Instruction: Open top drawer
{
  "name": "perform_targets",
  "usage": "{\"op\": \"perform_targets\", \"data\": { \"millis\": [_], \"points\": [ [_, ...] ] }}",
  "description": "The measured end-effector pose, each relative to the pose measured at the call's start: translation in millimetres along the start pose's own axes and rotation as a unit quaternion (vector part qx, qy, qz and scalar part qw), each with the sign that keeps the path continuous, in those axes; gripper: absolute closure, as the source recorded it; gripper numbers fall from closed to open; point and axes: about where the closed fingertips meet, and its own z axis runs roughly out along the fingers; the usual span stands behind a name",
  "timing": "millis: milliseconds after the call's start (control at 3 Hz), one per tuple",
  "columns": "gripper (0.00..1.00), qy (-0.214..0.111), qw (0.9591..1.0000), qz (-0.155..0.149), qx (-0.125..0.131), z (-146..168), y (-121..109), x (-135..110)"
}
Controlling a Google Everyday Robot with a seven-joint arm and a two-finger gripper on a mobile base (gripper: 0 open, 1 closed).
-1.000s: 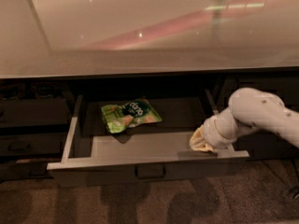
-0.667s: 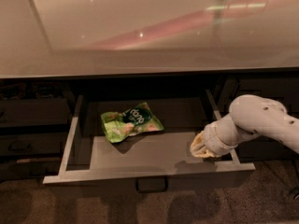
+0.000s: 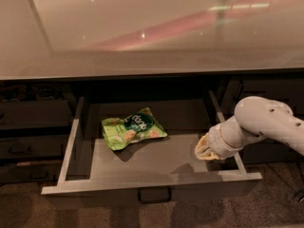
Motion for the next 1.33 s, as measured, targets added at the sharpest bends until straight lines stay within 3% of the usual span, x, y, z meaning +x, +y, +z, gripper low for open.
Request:
{"op": "perform_targets", "data": {
  "millis": [667, 1000, 1333],
  "points": [
    [0.11, 0.000, 1.0000, 0.000, 0.000, 0.1, 0.0, 0.0],
    [0.00, 0.000, 1.0000, 0.000, 0.000, 0.1, 0.1, -0.1],
    [0.00, 0.000, 1.0000, 0.000, 0.000, 0.1, 0.1, -0.1]
  ]
}}
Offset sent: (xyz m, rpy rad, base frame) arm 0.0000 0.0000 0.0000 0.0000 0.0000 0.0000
